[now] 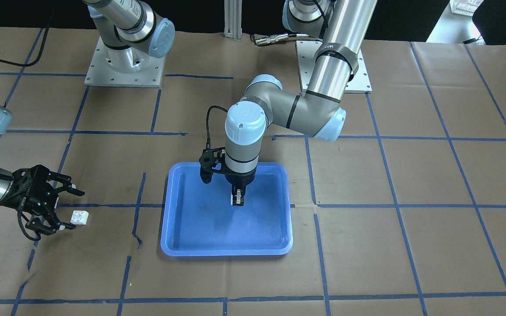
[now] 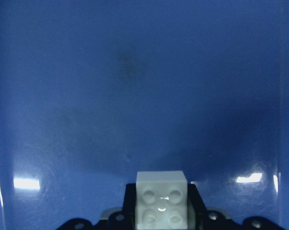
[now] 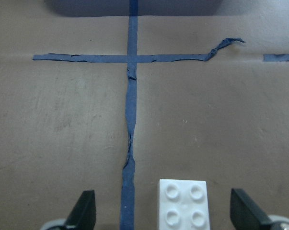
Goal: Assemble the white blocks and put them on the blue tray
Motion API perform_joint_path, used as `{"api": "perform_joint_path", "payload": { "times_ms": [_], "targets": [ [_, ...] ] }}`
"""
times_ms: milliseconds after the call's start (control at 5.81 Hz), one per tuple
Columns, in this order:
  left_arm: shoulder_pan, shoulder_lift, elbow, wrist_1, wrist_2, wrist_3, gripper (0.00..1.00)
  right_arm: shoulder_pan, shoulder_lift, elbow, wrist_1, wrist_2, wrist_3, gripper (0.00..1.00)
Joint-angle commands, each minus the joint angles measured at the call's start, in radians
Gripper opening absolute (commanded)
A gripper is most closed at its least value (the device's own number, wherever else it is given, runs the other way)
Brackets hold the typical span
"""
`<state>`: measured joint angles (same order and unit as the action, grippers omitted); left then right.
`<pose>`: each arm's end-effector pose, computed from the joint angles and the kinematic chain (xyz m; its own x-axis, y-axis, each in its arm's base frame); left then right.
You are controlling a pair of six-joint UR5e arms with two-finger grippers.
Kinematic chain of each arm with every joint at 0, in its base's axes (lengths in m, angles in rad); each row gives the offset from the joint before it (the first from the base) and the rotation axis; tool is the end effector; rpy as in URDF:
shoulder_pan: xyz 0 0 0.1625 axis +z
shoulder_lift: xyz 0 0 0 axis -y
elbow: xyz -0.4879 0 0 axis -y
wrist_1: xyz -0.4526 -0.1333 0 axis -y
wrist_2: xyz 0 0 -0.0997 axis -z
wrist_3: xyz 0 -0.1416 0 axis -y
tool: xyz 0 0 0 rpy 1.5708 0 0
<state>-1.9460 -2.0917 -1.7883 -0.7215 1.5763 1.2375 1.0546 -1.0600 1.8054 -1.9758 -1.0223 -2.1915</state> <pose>-0.3770 -0.5956 0.1513 0.0397 0.9935 -0.1064 0.9986 -0.0432 -0.0310 -0.1282 -0.6456 0.1340 0.0032 -0.9999 0.0143 -0.8044 -0.0110 -0.5940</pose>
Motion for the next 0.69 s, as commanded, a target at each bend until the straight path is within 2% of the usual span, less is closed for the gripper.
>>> {"api": "perform_joint_path", "payload": {
  "times_ms": [0,172,344,516],
  "targets": [
    [-0.001,-0.028,0.004,0.026,0.001,0.002,0.22,-0.001,0.008,0.000,0.000,-0.004,0.003,0.92],
    [-0.001,-0.036,0.004,0.025,-0.005,0.002,0.76,0.001,0.008,0.000,0.000,-0.005,0.003,0.80],
    [-0.001,-0.034,0.004,0.024,-0.006,-0.004,0.95,-0.001,0.008,-0.001,0.000,-0.005,0.001,0.63],
    [-0.001,-0.027,0.007,0.020,-0.001,-0.006,0.96,-0.001,0.008,-0.001,0.000,-0.005,0.001,0.53]
  ]
}}
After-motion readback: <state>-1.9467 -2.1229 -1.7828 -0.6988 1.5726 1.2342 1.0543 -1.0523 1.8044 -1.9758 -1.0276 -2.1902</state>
